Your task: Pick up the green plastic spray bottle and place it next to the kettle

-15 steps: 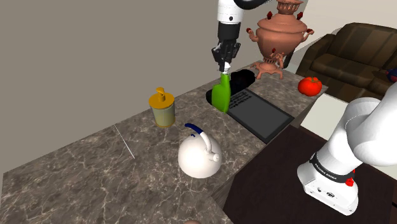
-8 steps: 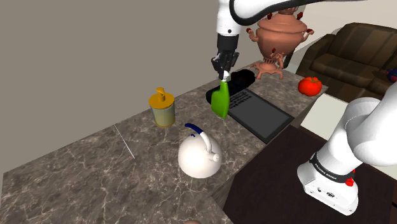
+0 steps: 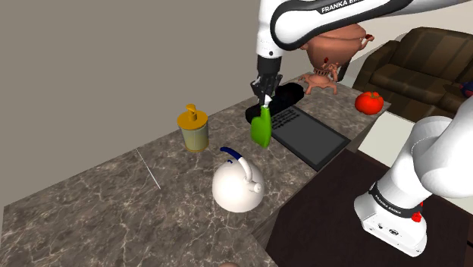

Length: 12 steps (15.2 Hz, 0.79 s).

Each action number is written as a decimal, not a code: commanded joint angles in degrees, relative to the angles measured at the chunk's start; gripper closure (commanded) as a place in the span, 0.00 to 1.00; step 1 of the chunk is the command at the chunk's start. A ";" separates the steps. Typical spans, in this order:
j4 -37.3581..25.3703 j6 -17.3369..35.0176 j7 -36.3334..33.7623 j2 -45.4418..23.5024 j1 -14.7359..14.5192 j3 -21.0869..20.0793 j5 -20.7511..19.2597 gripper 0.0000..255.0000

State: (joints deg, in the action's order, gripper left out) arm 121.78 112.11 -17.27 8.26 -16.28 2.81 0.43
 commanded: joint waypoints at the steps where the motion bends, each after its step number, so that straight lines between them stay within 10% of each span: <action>1: 1.23 1.56 0.02 -0.28 0.00 0.00 0.02 1.00; 12: 3.79 5.26 0.11 -1.43 0.00 0.03 0.09 1.00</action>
State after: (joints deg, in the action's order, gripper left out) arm 125.56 117.36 -17.15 6.82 -16.28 2.84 0.51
